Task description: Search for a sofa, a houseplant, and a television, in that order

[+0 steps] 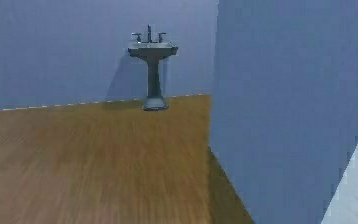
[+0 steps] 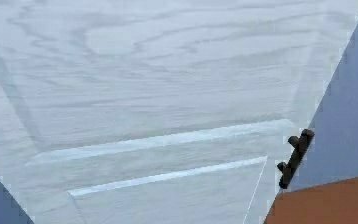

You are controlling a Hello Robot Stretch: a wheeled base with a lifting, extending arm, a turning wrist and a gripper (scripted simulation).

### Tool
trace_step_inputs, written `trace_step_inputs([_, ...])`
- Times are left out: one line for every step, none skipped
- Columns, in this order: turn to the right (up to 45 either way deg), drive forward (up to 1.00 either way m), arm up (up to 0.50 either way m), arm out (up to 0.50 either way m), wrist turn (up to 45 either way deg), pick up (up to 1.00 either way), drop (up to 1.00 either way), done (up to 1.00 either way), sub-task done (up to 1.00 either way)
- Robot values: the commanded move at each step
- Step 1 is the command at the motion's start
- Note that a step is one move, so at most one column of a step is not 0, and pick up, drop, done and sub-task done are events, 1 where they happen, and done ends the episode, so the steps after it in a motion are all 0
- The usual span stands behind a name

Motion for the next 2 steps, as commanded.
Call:
trace_step_inputs([0.0, 1.0, 0.0, 0.0, 0.0, 0.0, 0.0, 0.0, 0.0])
trace_step_inputs([0.0, 1.0, 0.0, 0.0, 0.0, 0.0, 0.0, 0.0, 0.0])
